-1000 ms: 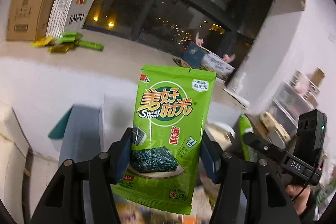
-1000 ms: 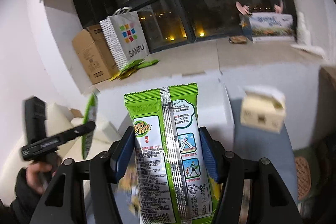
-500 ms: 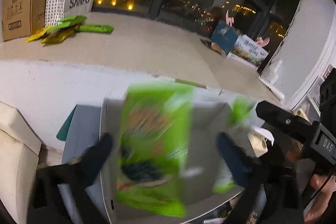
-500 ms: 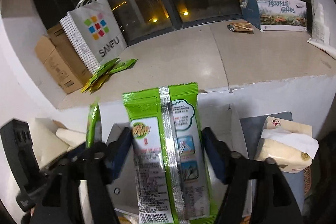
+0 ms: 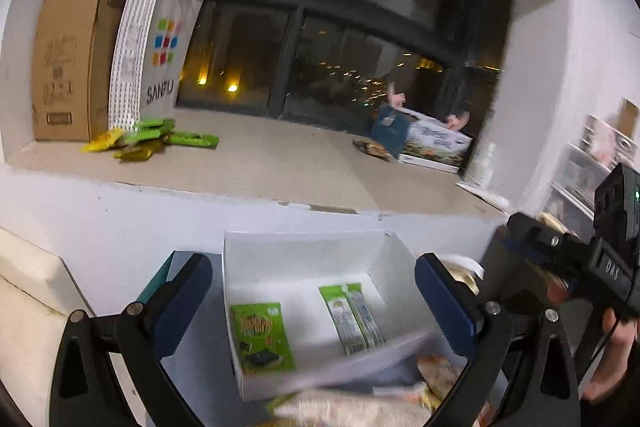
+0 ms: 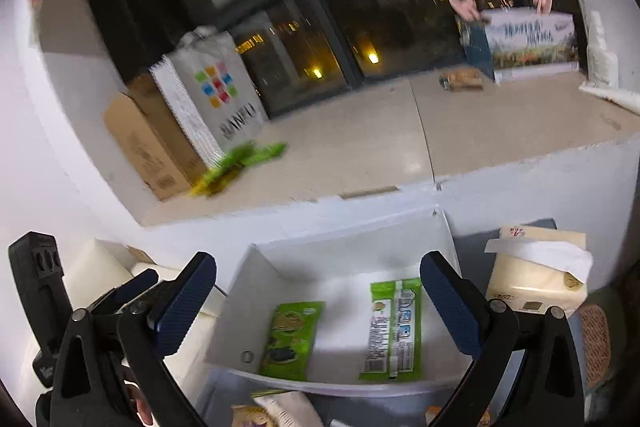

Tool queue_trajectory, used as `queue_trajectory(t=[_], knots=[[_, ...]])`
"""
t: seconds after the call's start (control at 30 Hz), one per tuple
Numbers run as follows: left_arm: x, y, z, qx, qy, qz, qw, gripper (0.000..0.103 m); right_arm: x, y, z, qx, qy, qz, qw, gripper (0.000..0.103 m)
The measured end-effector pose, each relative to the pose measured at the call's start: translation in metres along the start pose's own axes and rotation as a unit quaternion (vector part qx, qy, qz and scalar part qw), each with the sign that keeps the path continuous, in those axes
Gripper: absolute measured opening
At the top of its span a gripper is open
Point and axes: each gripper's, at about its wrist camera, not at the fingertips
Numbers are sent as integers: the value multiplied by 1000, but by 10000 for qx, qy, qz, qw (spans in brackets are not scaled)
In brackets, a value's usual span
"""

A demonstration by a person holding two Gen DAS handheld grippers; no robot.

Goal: Organize snacks
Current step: 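Carry both green packets into the white box and open both grippers, then move both tools back over the snack pile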

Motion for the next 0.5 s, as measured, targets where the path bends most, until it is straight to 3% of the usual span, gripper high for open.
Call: queue_trajectory(t=[0.17,0.27,0.43,0.5], knots=[[-39,29,-72,-138,101,551,9983,103,-28,-17,-78,234,270,-367,9987,103],[-66,46,-111,-447,190,680,9965,103,-57,-32,-120,277,382,-797,9957,103],[-106,69,-159,-899,207,614,9938,103,-104,-44,-174,-210,598,-1233,9903,103],[-118,75,-174,-870,301,658,9936,103,-120,-44,-190,-277,592,-1267,9898,103]])
Point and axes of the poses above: each gripper's, at about its wrist camera, not at the fingertips, and z roughly the way its jaws point, y to its right, x to its top, and after that the axes turned 4 degrees about x, right-handed
